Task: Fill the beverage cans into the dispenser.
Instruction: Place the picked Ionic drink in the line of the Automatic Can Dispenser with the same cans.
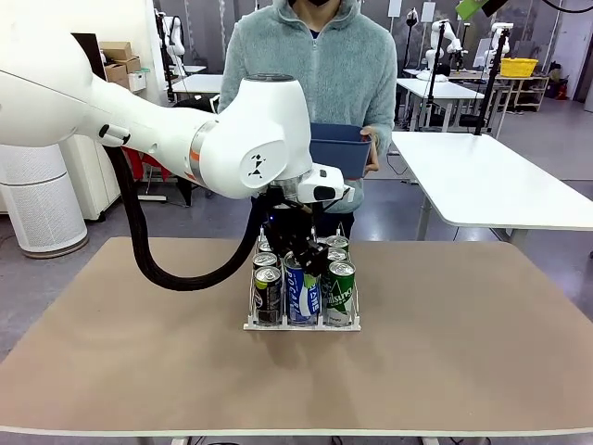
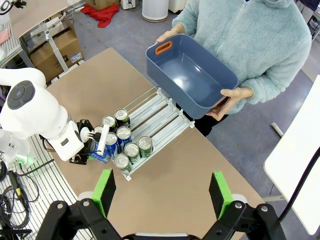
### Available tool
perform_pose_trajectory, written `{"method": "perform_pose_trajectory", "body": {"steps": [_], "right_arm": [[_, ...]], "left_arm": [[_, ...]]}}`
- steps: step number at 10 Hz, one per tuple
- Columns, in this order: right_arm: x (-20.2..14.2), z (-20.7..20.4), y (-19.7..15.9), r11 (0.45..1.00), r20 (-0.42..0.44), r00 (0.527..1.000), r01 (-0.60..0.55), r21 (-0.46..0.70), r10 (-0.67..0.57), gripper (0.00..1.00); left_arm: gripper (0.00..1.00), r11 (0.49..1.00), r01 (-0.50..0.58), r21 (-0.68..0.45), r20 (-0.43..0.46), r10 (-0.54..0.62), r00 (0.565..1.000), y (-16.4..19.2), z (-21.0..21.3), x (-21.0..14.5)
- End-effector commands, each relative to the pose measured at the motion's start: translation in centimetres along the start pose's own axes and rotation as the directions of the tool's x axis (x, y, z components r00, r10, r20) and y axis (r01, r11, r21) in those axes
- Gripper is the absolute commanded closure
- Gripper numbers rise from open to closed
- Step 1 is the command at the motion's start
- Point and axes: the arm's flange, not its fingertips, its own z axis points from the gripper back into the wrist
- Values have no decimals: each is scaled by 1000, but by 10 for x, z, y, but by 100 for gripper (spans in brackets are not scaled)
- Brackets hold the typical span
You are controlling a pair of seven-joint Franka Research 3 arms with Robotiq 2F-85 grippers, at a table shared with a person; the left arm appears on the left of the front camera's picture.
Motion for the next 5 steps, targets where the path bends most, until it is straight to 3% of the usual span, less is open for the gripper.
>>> {"method": "perform_pose_trajectory", "body": {"steps": [1,5], "right_arm": [[-2,0,0,1000,-6,1000,2,6,-2,0],[-2,0,0,1000,-6,1000,2,6,-2,0]], "left_arm": [[43,997,-54,59,70,50,996,21,-4,0],[43,994,-73,86,66,67,996,39,-8,5]]}}
